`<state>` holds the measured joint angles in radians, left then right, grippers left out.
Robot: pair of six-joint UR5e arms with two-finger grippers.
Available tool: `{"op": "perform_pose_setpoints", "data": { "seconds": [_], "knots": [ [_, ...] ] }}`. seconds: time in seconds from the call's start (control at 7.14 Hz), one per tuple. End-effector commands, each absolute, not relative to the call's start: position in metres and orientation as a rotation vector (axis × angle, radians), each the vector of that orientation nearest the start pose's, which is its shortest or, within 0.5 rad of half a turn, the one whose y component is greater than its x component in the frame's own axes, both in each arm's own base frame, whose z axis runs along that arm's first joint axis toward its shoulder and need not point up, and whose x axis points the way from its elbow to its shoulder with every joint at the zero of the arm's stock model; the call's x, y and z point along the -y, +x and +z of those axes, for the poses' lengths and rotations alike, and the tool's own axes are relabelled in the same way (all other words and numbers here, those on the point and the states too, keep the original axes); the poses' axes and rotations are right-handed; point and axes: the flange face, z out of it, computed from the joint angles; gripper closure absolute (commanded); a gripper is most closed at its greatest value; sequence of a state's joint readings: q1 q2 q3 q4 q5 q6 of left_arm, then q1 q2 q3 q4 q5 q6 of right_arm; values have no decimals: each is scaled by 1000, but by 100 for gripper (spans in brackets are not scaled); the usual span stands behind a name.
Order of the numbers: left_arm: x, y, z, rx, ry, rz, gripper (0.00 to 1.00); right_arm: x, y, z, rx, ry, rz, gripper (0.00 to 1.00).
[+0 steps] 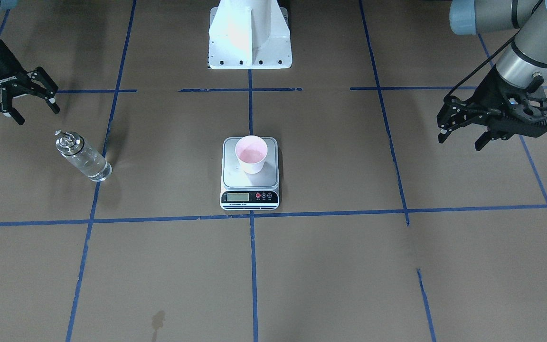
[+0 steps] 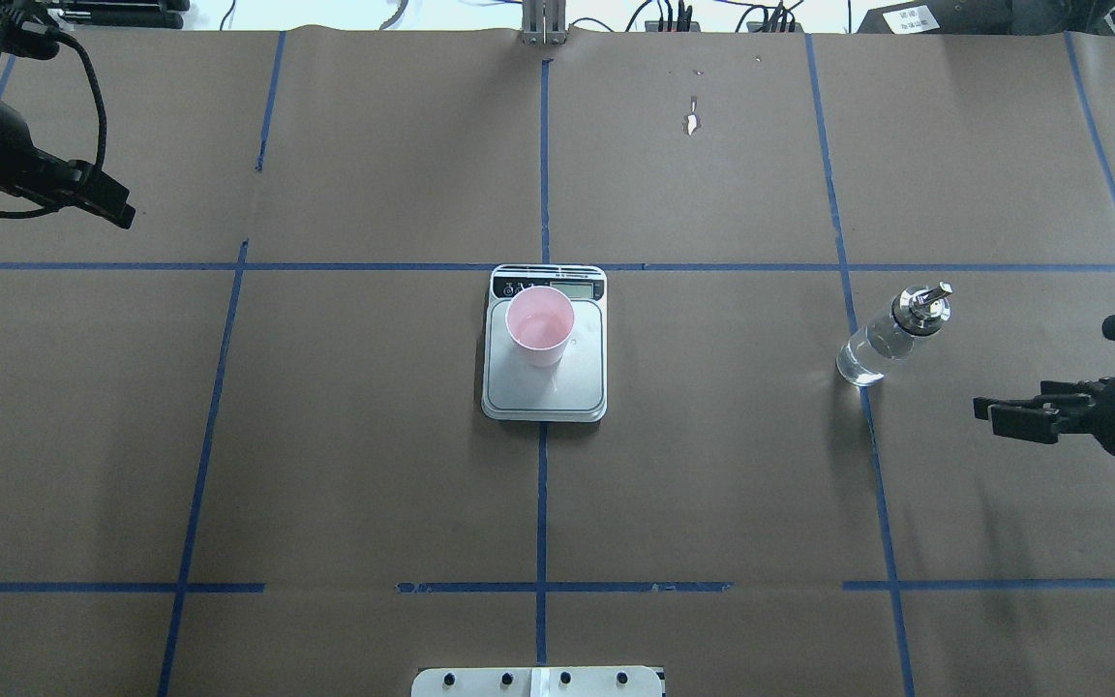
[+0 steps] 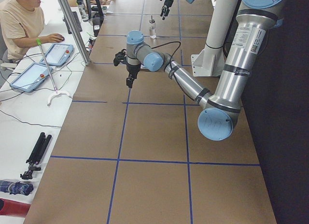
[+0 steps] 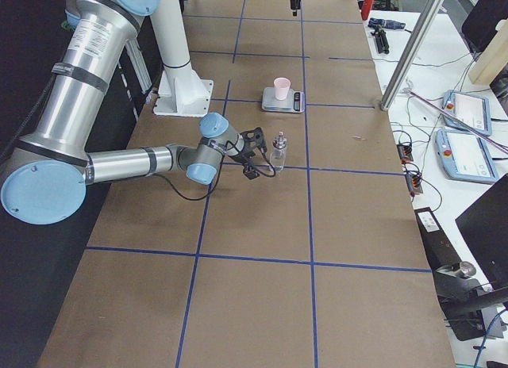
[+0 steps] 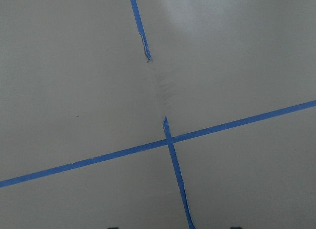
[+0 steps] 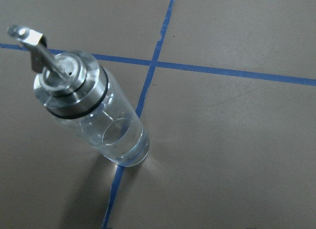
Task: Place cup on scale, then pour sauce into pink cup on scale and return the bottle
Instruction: 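Reach the right gripper to the glass sauce bottle and grasp it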
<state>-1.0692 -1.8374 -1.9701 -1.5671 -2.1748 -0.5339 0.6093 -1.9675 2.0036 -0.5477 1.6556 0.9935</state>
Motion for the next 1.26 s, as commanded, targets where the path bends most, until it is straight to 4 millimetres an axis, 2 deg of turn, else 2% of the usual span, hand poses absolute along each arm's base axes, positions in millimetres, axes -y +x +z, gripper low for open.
{"op": "perform_pose_setpoints", "data": {
  "seconds": [0.0,0.14,0.42,0.56,0.84,0.98,1.12],
  "knots": [
    [519,199,330,-830,262,151,18,289,-280,487,910,626,22,7],
    [519,199,330,-831,264,151,18,291,-282,485,888,673,45,1],
    [521,201,330,-831,261,151,18,284,-313,467,887,777,101,0],
    [521,201,331,-830,260,150,18,286,-314,465,917,770,222,0],
    [521,202,330,-831,262,154,18,290,-315,474,883,812,285,1],
    [521,202,329,-832,262,153,18,299,-328,471,897,840,366,1],
    [521,202,328,-832,263,153,18,301,-333,484,868,847,367,1]
  ]
}}
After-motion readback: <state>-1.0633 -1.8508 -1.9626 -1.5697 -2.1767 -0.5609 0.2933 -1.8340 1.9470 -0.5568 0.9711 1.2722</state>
